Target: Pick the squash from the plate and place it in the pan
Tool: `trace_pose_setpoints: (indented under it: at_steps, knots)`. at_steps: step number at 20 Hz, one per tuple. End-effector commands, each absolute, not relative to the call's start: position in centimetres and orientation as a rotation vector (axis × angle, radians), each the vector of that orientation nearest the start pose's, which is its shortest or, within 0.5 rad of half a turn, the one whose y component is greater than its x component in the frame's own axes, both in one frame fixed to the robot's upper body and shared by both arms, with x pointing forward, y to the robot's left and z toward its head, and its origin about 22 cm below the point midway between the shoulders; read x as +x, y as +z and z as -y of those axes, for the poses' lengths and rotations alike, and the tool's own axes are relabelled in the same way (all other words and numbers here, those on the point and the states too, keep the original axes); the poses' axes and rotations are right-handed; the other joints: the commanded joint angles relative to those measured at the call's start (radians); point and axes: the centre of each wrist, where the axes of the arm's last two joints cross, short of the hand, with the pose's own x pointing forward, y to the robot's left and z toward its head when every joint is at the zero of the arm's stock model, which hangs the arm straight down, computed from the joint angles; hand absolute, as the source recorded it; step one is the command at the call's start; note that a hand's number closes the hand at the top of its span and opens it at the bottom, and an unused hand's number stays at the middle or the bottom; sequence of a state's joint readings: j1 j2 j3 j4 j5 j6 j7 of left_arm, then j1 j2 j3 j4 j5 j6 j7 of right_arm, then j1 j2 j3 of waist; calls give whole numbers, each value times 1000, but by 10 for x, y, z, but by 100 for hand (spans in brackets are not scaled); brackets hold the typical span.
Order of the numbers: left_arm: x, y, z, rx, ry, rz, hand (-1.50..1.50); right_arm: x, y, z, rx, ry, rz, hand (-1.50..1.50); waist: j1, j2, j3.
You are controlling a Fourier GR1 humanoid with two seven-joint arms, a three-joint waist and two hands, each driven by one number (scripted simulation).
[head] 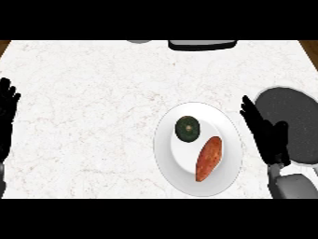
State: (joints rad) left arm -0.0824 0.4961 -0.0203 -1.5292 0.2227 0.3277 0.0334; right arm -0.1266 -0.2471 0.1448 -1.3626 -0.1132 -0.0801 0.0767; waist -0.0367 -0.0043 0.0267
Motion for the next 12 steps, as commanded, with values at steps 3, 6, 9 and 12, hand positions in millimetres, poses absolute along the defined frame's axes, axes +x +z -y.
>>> trace_pose_setpoints:
  at_steps: [3, 6, 9, 12]
  knots:
    - [266, 61, -314, 321, 1, 1595, 0, 292, 46, 235, -129, 53, 1739, 150, 29, -3, -27]
    - [271, 56, -300, 211, 47, 1582, 0, 308, 105, 213, -131, -18, 2071, 150, 28, -6, -28]
    - [269, 49, -296, 152, 91, 1506, 0, 272, 55, 251, -677, 47, 1894, 150, -28, -14, -32]
    - [263, 42, -286, 149, 86, 1497, 0, 226, 34, 227, -737, 205, 1865, -150, -17, -13, -31]
